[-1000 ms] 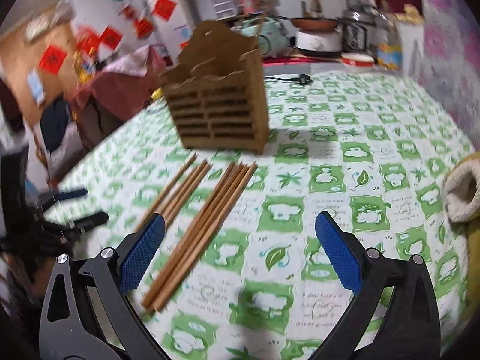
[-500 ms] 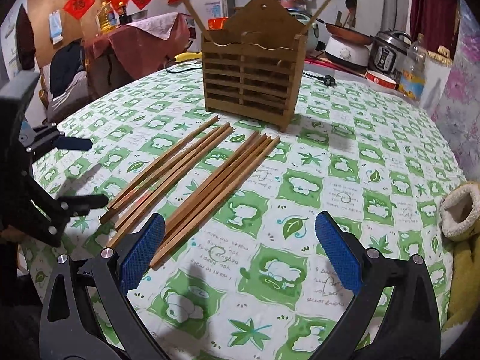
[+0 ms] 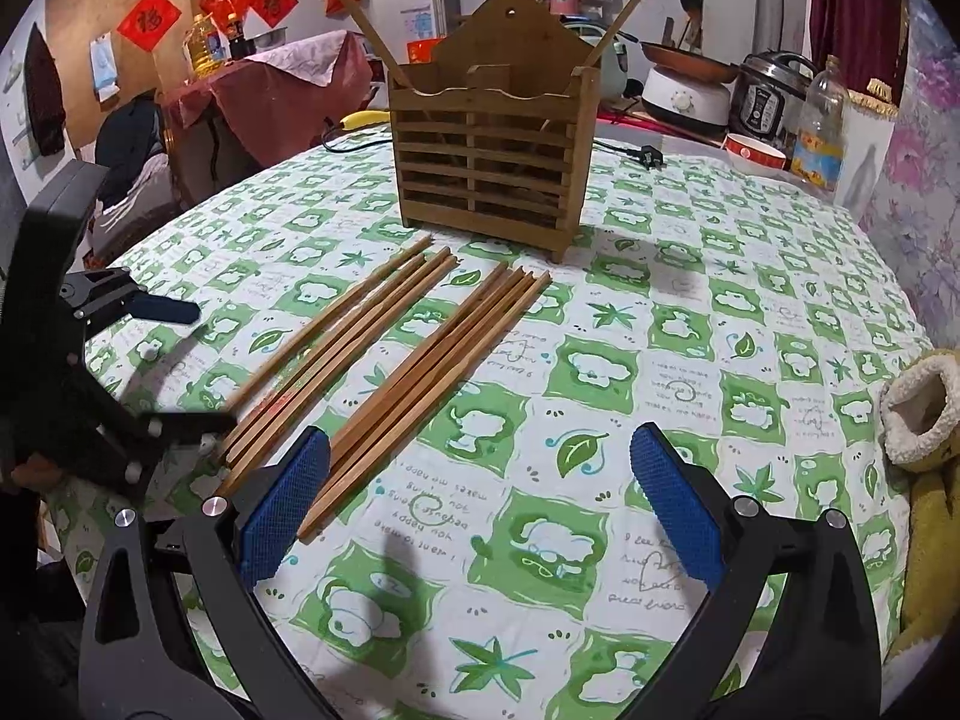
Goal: Organize utensils
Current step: 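Move both open tools back over the remaining chopsticks, then close the left tool on a chopstick while the right tool grasps another chopstick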
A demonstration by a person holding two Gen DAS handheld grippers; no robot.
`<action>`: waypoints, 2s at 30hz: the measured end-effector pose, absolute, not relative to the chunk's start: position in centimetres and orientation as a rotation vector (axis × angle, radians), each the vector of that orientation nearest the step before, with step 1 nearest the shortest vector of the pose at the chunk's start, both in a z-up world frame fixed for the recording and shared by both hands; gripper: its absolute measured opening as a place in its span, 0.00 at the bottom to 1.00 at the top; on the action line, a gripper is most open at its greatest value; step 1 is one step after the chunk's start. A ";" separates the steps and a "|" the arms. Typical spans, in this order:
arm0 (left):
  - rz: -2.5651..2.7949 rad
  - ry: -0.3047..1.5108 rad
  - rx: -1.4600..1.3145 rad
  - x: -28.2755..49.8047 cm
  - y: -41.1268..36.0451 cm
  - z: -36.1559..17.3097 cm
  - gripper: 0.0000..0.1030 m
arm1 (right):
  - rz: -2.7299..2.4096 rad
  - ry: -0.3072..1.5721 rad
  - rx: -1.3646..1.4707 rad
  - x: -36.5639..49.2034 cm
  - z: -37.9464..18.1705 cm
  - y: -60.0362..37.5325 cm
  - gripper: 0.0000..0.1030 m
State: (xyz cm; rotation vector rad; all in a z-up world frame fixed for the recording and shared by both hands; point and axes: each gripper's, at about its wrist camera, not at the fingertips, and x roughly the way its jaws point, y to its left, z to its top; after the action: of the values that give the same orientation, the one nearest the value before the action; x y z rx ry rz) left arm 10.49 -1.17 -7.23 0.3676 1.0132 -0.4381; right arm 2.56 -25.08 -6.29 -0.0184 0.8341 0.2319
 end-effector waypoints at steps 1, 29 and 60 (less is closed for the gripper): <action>-0.385 1.002 0.345 10.9 -0.4 -7.0 0.95 | 0.231 0.833 -0.015 2.5 -6.3 -25.2 0.94; -0.333 1.080 0.231 12.4 1.3 -7.7 0.95 | 0.115 0.956 -0.021 1.9 -7.9 -28.5 0.91; -0.485 0.958 0.241 9.0 0.1 -5.5 0.06 | 0.248 0.900 0.136 0.7 -7.1 -28.9 0.07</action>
State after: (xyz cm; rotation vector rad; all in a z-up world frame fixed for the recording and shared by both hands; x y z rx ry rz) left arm 8.97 0.14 -5.46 0.2411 0.9585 -0.4852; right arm 0.66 -28.86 -7.09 0.1361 0.9004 0.2478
